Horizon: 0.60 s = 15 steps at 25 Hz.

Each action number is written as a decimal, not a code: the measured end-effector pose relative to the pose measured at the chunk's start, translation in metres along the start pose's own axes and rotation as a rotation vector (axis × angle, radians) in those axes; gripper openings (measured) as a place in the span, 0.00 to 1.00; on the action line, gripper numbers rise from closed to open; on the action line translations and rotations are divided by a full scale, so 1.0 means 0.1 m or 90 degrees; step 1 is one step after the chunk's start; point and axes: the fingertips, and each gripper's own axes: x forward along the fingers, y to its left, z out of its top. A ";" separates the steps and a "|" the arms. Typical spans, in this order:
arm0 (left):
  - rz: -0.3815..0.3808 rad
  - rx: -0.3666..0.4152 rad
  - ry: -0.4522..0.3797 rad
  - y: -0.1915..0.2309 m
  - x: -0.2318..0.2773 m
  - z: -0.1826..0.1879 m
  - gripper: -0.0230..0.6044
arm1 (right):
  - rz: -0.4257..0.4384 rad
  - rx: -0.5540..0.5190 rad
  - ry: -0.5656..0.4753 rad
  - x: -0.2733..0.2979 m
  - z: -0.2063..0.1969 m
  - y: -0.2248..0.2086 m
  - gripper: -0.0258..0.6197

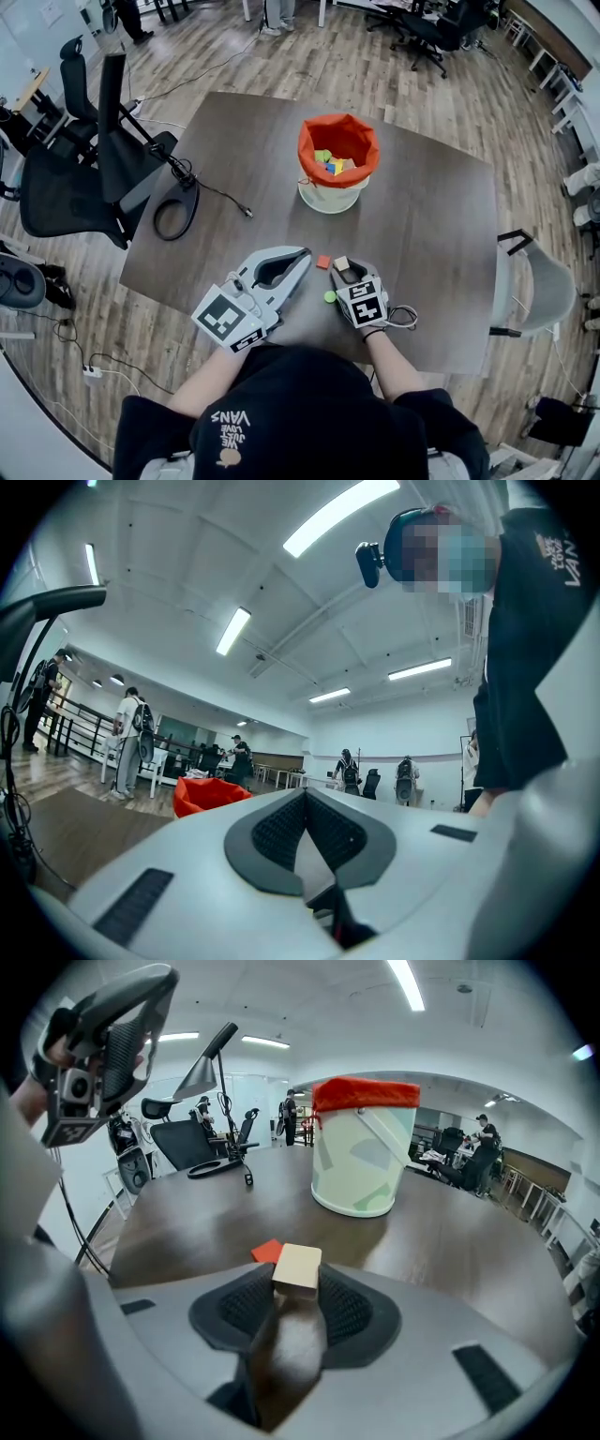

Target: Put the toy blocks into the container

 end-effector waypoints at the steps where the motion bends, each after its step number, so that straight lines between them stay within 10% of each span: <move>1: -0.002 0.000 0.000 -0.01 0.01 0.00 0.05 | -0.003 -0.001 -0.007 -0.03 0.04 -0.02 0.28; 15: -0.011 -0.003 0.000 0.03 0.09 -0.01 0.05 | -0.026 -0.012 -0.154 -0.66 0.93 -0.09 0.28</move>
